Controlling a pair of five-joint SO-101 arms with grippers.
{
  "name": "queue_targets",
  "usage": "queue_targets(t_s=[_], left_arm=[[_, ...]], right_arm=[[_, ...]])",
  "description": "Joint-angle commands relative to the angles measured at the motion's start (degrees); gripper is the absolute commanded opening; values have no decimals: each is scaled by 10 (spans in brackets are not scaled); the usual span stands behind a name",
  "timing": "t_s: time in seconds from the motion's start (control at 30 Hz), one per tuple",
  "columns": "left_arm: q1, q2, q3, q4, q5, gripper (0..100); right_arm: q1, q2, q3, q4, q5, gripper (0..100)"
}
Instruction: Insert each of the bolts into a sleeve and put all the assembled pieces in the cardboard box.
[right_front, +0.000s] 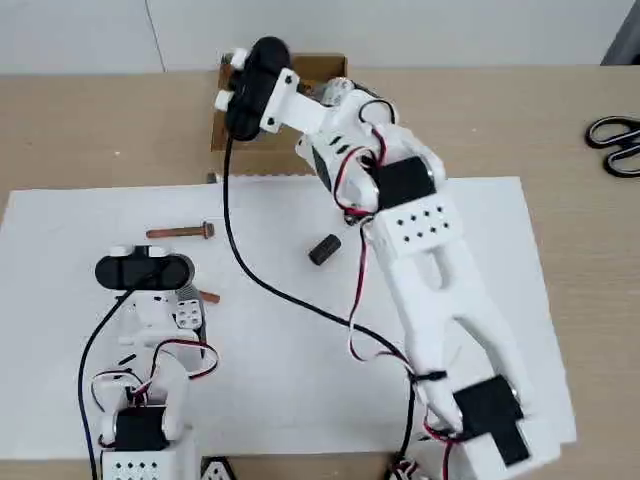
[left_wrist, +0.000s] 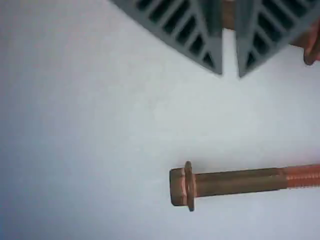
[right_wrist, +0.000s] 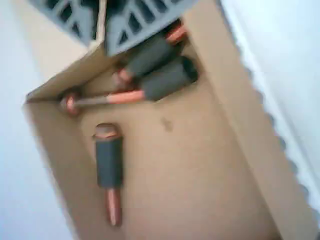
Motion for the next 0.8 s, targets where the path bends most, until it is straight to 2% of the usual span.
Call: queue_targets(t_s=[0.0, 0.17, 0.23, 0.4, 0.53, 0.77], left_arm=[[-4, -4, -2, 2, -2, 6], [-4, -4, -2, 2, -2, 6], [-4, -4, -2, 2, -2, 6], [-4, -4, -2, 2, -2, 6], [-4, -4, -2, 2, -2, 6], [-4, -4, -2, 2, -1, 6]], right_arm=[[-3, -88, -25, 90, -62, 3], [0, -153, -25, 265, -73, 3], [3, -162, -25, 308, -103, 4], [17, -158, -24, 372, -258, 4], [22, -128, 13, 375, -375, 4], [26, -11, 31, 364, -681, 5]])
